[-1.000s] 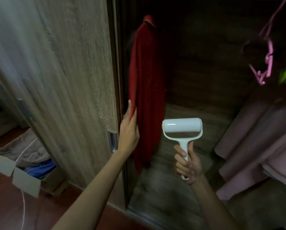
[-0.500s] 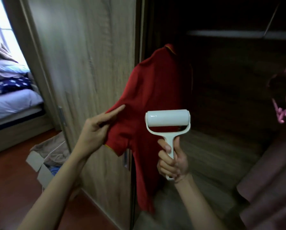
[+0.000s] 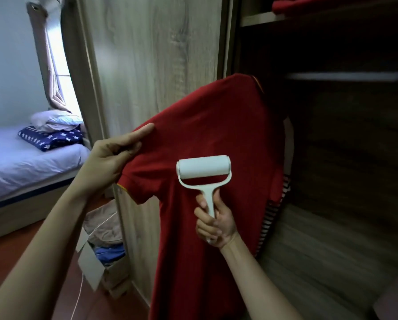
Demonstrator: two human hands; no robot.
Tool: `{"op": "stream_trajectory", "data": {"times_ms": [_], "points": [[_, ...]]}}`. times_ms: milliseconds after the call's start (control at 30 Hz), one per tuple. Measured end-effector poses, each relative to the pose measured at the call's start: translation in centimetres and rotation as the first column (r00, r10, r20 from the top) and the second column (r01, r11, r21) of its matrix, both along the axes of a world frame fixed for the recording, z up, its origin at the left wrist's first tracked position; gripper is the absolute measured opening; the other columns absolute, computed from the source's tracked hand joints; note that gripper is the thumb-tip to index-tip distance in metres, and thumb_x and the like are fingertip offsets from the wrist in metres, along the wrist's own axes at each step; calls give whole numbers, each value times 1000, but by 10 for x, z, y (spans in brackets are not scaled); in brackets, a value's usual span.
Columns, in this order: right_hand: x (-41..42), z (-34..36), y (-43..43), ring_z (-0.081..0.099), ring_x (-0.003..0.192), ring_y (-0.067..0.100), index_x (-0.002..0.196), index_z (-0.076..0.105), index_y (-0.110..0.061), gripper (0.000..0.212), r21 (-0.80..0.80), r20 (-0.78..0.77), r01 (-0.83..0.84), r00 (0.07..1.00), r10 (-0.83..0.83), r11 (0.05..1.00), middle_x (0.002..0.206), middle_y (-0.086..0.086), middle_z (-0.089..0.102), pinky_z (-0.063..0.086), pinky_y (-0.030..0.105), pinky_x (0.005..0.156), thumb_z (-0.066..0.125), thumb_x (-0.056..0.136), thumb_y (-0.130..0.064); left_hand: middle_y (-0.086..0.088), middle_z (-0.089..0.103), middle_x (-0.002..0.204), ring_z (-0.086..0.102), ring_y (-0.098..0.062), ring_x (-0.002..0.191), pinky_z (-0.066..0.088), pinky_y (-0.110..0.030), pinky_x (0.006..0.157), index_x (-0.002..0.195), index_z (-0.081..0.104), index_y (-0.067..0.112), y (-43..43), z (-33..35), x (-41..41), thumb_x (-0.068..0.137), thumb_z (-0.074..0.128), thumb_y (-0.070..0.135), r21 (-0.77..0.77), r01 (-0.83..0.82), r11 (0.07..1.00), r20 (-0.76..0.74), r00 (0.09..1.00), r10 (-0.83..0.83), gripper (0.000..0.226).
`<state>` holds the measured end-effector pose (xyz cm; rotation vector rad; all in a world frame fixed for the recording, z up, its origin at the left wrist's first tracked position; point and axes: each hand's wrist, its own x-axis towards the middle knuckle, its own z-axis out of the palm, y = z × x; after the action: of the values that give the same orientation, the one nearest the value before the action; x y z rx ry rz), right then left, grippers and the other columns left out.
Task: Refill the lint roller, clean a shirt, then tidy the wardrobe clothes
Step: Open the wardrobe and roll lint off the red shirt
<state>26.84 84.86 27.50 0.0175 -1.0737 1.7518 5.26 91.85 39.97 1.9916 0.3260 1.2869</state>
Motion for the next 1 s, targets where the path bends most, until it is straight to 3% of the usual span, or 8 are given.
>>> {"op": "stream_trajectory", "data": {"times_ms": [100,200,367,433,600,733,800,1000], "points": [[6,31,9,21,30,7,97,51,-6,39,49,-15,46,999,-45,998,50,0,26,13,20,32,40,99,-43,26,58,122,54,7,115,40,-8,96,128,54,15,3,2,-1,94,46,-4,7,-19,1000,-11,1000,19,40],[16,61,21,18,30,8,93,48,-4,36,44,-64,85,995,-82,995,53,3,33,12,20,32,43,98,-40,25,59,121,55,7,113,40,-9,96,124,57,15,7,2,-1,94,47,-6,0,-26,1000,-12,1000,26,38],[9,-7,7,18,31,8,92,51,-6,39,-133,-4,62,998,-63,989,53,2,30,21,20,30,39,100,-42,23,62,122,54,4,118,40,-11,99,124,59,15,16,-3,-2,94,47,-4,-23,-23,999,-36,999,22,37],[9,-5,6,18,31,8,93,52,-5,40,-99,-9,53,998,-54,994,55,2,33,23,20,31,39,100,-42,22,63,121,54,3,117,40,-11,99,125,58,15,19,-4,-2,94,48,-3,-32,-28,999,-31,999,27,37],[24,73,27,19,30,8,89,49,-4,38,46,7,189,982,-190,981,53,3,33,20,20,30,42,98,-40,23,63,119,56,6,113,41,-7,93,133,50,12,18,-4,2,94,46,-5,-68,-7,998,9,1000,7,43],[15,10,17,27,32,10,91,53,-8,41,-63,50,85,995,-82,994,56,1,34,27,19,32,37,99,-45,23,61,120,56,7,113,42,-7,92,133,48,11,18,-5,2,94,44,-6,-82,19,996,4,1000,-19,43],[13,-8,13,30,32,10,92,54,-8,42,-30,47,19,999,-17,999,56,1,34,27,20,32,37,99,-46,22,62,121,56,5,115,42,-7,92,133,48,11,18,-5,1,94,44,-6,-89,23,996,15,1000,-22,43],[36,95,27,18,29,10,85,48,-3,35,41,-59,143,988,-140,989,53,6,33,18,21,30,44,98,-35,23,63,119,55,5,115,41,-8,93,127,55,15,18,-1,1,90,50,6,-77,29,997,22,999,-28,39]]}}
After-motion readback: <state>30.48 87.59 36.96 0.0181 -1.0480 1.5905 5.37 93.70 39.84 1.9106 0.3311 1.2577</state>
